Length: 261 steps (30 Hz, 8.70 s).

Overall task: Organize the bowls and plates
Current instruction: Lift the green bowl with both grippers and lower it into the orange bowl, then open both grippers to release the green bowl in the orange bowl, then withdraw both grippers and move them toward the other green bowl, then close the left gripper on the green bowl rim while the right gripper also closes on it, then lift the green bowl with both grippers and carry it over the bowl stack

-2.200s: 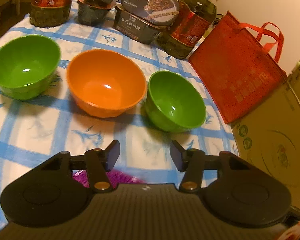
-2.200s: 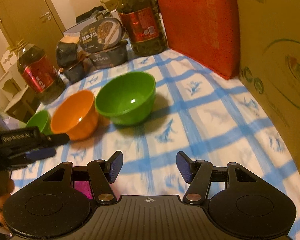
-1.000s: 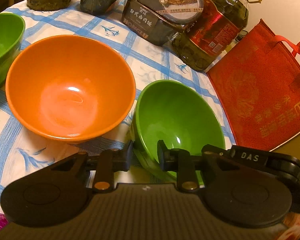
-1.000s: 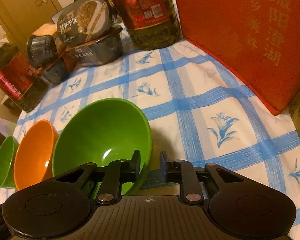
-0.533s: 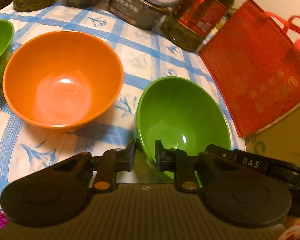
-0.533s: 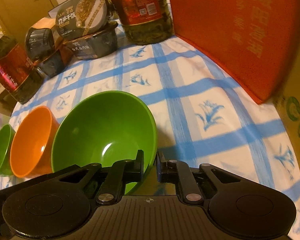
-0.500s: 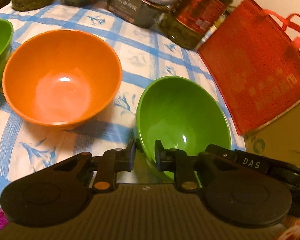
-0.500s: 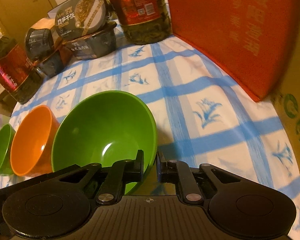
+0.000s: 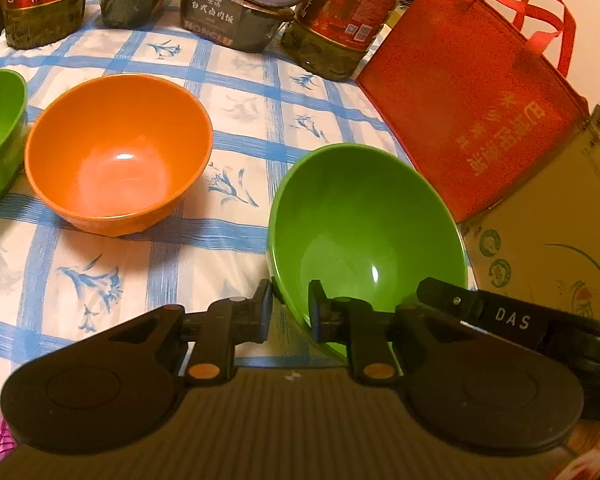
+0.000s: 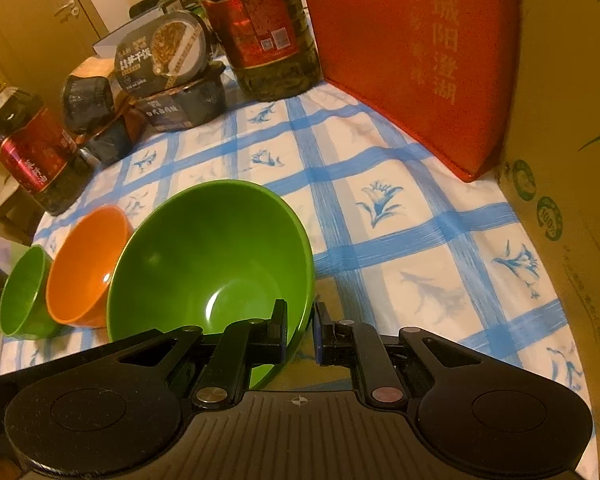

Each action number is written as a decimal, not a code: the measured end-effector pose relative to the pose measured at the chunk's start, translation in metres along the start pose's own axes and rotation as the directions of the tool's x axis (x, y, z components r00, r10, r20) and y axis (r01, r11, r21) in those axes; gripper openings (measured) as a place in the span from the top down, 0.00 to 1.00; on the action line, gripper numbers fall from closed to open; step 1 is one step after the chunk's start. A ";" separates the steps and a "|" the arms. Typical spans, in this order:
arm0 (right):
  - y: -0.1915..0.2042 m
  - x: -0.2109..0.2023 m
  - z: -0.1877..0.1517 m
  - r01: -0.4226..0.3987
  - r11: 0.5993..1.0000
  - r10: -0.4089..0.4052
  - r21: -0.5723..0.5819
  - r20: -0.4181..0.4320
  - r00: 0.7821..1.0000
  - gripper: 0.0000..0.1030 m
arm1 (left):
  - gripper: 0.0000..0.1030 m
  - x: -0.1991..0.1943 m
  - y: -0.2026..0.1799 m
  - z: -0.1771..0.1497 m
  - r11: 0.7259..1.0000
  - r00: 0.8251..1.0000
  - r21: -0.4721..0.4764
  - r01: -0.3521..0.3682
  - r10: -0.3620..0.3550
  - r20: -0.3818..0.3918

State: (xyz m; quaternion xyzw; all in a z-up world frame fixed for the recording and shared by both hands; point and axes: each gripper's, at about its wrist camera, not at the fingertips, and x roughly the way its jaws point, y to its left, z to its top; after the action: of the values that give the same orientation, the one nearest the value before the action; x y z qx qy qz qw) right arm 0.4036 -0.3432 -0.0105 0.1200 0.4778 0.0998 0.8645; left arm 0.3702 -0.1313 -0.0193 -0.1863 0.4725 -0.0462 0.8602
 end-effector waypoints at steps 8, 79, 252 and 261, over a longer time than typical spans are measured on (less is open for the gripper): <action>0.017 -0.022 -0.001 -0.001 1.000 0.001 -0.010 0.021 1.000 0.88 | 0.84 -0.025 0.003 0.002 1.000 1.000 0.014 0.008 -0.008 0.011; 0.174 0.095 0.046 -0.095 0.981 0.075 -0.168 -0.124 0.989 0.87 | 0.84 -0.015 0.142 0.088 0.989 0.989 -0.010 -0.146 0.146 0.005; 0.287 0.049 -0.090 -0.197 0.980 0.193 -0.037 -0.087 0.977 0.84 | 0.87 -0.139 0.271 0.012 0.986 0.983 0.004 -0.164 0.163 0.087; 0.262 -0.001 -0.102 -0.182 0.983 0.181 -0.038 -0.038 0.983 0.84 | 0.87 -0.164 0.233 -0.014 0.991 0.986 0.017 -0.134 0.132 0.105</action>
State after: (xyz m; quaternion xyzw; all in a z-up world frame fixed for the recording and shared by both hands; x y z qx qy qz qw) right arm 0.3013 -0.0834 0.0171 0.1435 0.4775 0.1899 0.8458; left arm 0.2464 0.1223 0.0197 -0.1461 0.4378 0.0154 0.8870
